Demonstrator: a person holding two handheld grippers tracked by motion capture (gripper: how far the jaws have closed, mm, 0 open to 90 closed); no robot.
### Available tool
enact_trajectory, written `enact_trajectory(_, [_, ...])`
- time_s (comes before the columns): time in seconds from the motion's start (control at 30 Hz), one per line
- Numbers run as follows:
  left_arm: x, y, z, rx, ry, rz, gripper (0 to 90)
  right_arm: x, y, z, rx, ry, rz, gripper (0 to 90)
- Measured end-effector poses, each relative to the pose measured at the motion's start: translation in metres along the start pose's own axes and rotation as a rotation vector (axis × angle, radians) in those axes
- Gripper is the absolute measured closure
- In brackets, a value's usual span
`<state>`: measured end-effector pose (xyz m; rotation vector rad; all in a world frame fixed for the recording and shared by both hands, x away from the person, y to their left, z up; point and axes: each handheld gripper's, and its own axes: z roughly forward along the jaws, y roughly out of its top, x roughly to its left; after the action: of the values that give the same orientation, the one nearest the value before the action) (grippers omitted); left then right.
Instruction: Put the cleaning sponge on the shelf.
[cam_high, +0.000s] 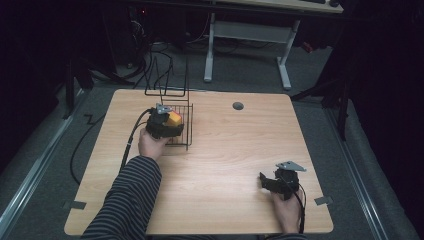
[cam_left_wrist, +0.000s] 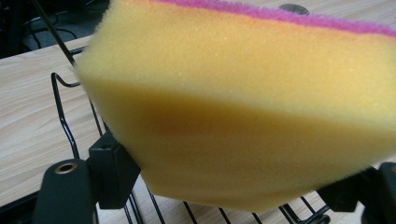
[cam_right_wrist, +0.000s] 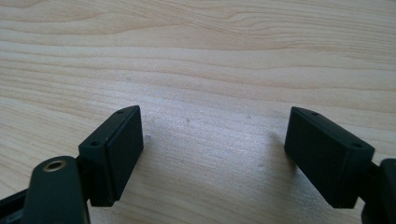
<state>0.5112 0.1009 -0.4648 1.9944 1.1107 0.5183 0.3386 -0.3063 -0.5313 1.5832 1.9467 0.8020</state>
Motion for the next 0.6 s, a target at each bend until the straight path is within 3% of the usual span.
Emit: enact_trajectory(0.6, [0.0039,-0.0021,0.004,0.019,-0.011,-0.013,19.7,0.0,0.0,0.0,0.0,0.0,0.0,19.6])
